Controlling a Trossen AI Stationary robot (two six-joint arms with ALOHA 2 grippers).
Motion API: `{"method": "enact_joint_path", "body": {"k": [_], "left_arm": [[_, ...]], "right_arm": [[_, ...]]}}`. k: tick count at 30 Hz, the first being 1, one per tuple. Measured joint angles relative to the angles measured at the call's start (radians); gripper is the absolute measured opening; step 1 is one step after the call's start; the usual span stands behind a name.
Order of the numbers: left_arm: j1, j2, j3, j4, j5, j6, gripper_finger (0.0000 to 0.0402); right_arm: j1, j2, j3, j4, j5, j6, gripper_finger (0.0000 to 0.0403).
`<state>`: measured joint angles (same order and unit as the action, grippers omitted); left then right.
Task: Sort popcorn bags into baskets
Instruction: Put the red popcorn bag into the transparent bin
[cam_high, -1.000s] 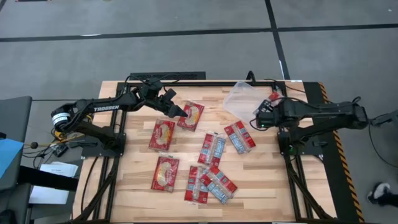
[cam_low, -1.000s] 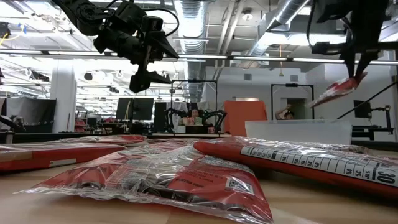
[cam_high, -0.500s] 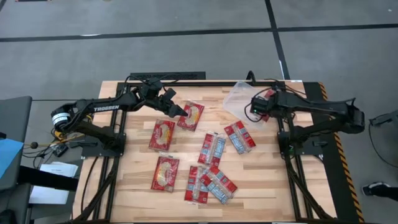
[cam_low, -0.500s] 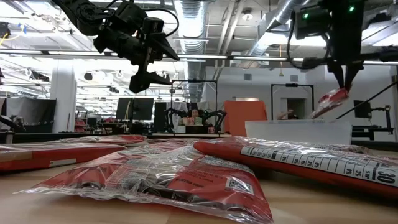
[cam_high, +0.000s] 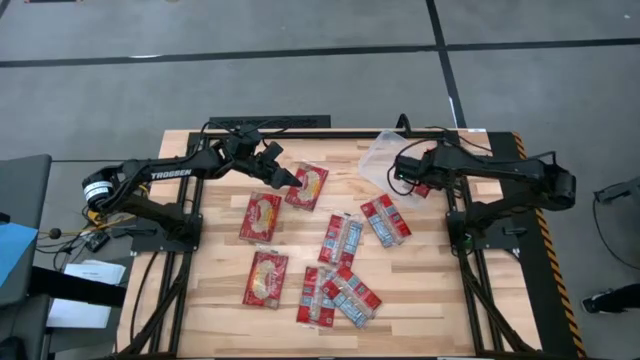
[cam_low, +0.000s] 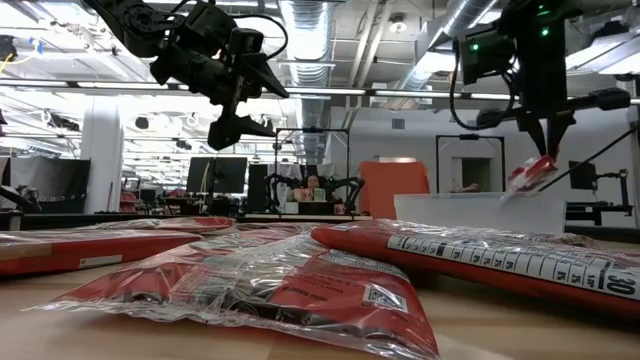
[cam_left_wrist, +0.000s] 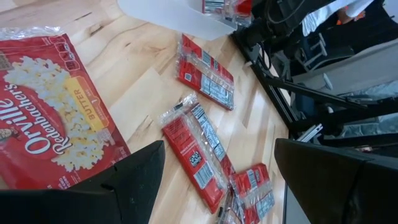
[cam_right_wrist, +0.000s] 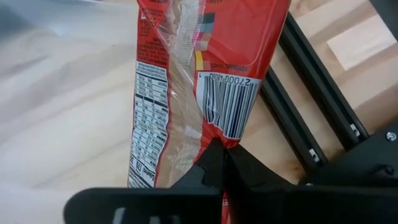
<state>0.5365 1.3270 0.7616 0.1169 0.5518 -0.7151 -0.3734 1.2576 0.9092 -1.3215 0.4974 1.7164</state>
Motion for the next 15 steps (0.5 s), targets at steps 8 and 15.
{"method": "enact_joint_path", "body": {"k": [8,15], "left_arm": [[0.000,0.000,0.000,0.001,-0.003,0.000,0.0293],[0.000,0.000,0.000,0.002,-0.008,0.001,0.0293]], "right_arm": [[-0.018,0.040,0.000,0.051,-0.021,-0.041,0.0038],[-0.046,0.087,0.000,0.051,-0.051,-0.076,0.0053]]}}
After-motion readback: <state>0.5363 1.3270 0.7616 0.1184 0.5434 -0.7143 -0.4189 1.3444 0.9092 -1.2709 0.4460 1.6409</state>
